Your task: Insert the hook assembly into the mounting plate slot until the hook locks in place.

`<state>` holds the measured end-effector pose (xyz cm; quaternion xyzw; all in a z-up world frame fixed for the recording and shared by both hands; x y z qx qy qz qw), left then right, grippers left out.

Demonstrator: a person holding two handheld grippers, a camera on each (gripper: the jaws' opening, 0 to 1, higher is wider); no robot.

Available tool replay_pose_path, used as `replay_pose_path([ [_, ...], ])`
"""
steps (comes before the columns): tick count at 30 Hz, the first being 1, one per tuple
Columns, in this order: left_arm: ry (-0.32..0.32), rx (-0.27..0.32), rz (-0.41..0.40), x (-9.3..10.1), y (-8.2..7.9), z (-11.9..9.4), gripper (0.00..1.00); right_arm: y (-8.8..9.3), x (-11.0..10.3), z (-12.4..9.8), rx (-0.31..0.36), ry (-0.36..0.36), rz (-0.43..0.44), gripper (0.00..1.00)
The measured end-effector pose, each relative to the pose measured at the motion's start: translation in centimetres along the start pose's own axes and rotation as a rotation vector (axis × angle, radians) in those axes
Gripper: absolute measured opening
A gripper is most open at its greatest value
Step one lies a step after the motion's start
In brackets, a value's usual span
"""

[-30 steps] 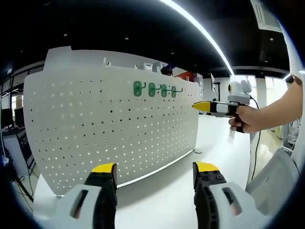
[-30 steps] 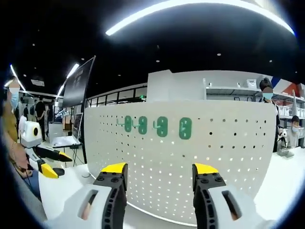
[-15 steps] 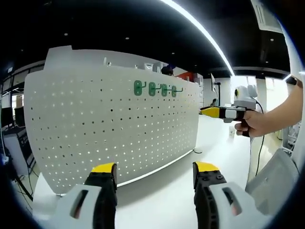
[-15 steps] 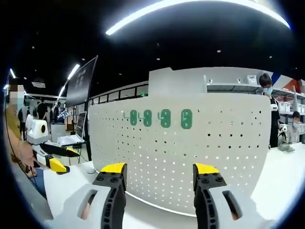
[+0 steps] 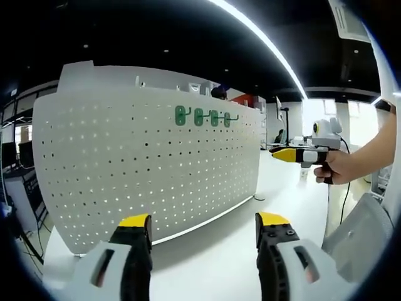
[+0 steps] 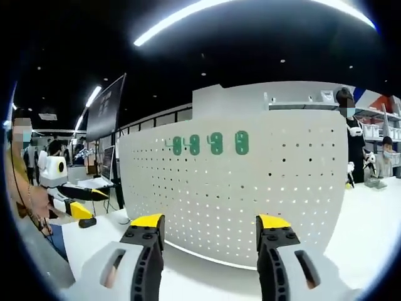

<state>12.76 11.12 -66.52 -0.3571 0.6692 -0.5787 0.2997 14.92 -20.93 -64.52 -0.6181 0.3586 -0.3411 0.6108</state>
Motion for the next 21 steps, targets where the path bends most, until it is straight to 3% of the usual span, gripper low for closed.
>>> replay_pose_path([
  [21,-0.041,-0.013,0.009,-0.7,1.0,-2.5,0.81,1.8,-0.5,-3.7,-0.036,-0.008,0.003,0.66],
])
Point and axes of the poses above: the point that each gripper's makers call its tool centre point, and the gripper's own axes: z roughly forward along the fingers, x roughly to its right, y roughly out of its underside, the point moved 8 cm from there along -z, roughly backward along the fingers, and after that the axes turned 4 degrees about -y, right-handed, at the moved point
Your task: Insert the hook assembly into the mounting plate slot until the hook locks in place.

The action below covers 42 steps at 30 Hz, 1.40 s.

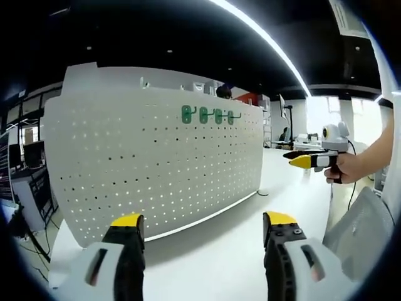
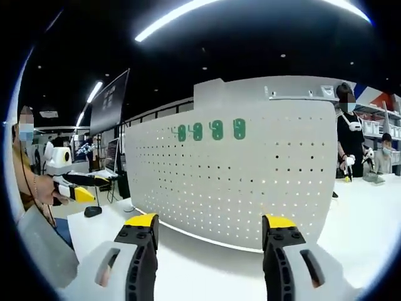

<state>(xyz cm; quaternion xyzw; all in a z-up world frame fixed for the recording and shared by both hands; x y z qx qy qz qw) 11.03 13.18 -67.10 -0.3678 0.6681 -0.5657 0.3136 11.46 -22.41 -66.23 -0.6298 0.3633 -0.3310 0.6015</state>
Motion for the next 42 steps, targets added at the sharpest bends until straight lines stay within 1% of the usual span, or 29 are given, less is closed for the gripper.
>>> replay_pose_path([
  [3,-0.009,-0.002,0.006,-0.3,0.3,-0.6,0.82,0.3,0.1,-0.6,-0.005,0.003,-0.001,0.66],
  [7,-0.020,0.006,-0.013,-0.7,0.8,-1.4,0.84,0.6,0.2,-1.5,-0.008,0.013,0.006,0.67],
  [9,-0.029,-0.006,-0.009,-0.9,1.0,-1.7,0.84,0.8,0.3,-1.8,-0.013,0.018,0.007,0.67],
  [14,-0.045,-0.010,-0.018,-1.2,1.4,-2.6,0.85,1.3,0.4,-2.6,-0.015,0.025,0.017,0.67],
  [22,-0.060,-0.010,-0.027,-1.4,1.6,-3.2,0.87,1.8,0.3,-3.5,-0.014,0.025,0.025,0.67],
  [28,-0.072,-0.027,-0.027,-1.8,2.1,-3.8,0.87,2.0,0.6,-4.4,-0.004,0.038,0.040,0.68],
  [32,-0.076,-0.031,-0.031,-2.0,2.2,-4.2,0.87,2.2,0.5,-4.8,-0.005,0.044,0.046,0.69],
  [35,-0.086,-0.029,-0.045,-2.6,2.3,-4.6,0.87,2.4,0.5,-5.1,-0.006,0.046,0.052,0.69],
  [42,-0.108,-0.032,-0.065,-3.2,2.7,-5.5,0.86,2.8,0.3,-5.7,-0.012,0.053,0.059,0.69],
])
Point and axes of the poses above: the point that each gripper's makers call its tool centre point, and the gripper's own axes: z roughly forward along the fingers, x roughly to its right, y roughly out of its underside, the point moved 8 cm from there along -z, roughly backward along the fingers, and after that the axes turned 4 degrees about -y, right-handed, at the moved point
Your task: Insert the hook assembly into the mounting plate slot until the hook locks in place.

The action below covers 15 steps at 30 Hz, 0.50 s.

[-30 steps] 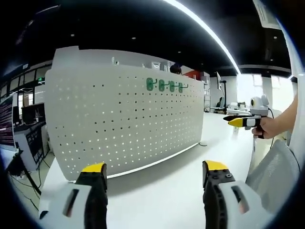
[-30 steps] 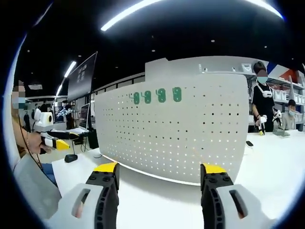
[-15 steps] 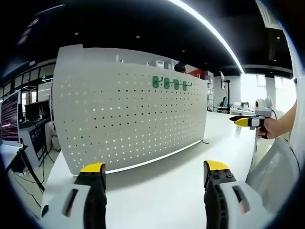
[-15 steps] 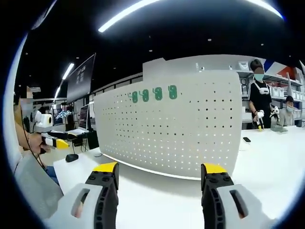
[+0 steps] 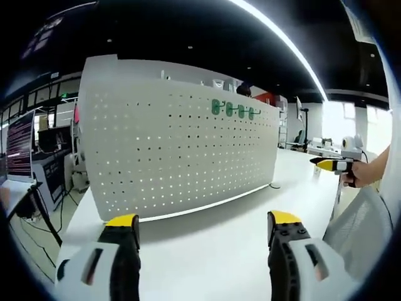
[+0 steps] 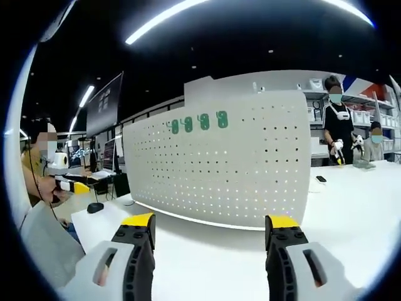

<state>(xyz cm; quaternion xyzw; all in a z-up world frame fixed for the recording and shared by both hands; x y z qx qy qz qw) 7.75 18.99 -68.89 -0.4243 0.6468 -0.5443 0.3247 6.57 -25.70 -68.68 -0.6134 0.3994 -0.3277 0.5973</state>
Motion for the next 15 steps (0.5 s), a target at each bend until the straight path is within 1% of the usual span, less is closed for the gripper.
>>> replay_pose_path([
  [7,-0.004,-0.010,-0.001,-0.04,0.51,-0.47,0.86,0.18,0.14,-0.65,-0.004,0.013,0.010,0.69],
  [15,-0.006,-0.017,-0.001,0.20,0.76,-0.53,0.85,0.33,0.23,-0.69,-0.007,0.018,0.009,0.69],
])
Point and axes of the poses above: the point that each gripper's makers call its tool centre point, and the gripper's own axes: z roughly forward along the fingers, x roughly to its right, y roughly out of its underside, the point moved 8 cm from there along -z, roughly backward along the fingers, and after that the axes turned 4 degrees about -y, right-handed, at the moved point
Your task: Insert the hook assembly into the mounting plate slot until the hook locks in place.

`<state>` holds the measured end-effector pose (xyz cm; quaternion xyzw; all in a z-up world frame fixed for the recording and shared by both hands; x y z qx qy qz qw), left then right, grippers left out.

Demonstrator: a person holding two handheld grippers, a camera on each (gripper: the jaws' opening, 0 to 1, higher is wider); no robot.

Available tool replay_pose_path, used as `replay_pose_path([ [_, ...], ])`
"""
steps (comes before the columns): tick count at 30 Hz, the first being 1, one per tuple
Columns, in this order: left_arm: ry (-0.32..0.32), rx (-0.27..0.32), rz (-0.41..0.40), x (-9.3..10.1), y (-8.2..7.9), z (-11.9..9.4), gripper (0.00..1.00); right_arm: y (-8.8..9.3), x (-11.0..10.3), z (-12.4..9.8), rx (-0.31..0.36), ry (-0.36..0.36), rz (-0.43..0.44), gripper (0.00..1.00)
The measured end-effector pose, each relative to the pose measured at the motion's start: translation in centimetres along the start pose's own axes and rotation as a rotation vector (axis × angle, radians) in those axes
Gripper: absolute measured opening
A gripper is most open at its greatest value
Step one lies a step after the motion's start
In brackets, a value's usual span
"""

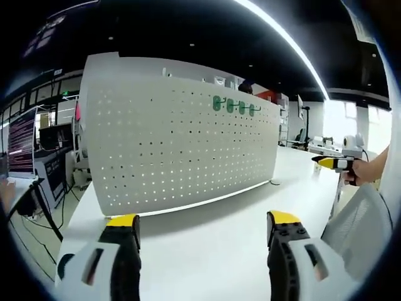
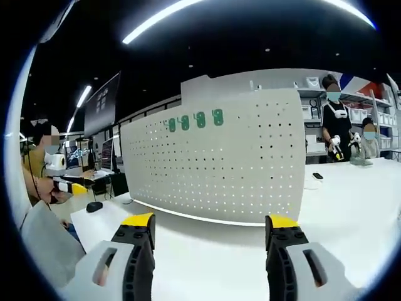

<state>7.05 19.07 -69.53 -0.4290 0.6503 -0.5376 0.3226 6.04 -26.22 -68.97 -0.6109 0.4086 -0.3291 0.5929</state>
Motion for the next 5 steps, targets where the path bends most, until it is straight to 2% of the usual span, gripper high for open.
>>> replay_pose_path([
  [5,-0.004,-0.001,0.000,0.06,0.13,0.06,0.85,-0.04,-0.22,0.15,-0.003,-0.003,-0.001,0.69],
])
Point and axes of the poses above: the point that each gripper's makers call its tool centre point, and the gripper's own axes: z roughly forward along the fingers, x roughly to its right, y roughly out of its underside, the point moved 8 cm from there along -z, roughly backward along the fingers, and after that the axes turned 4 degrees about -y, right-handed, at the moved point
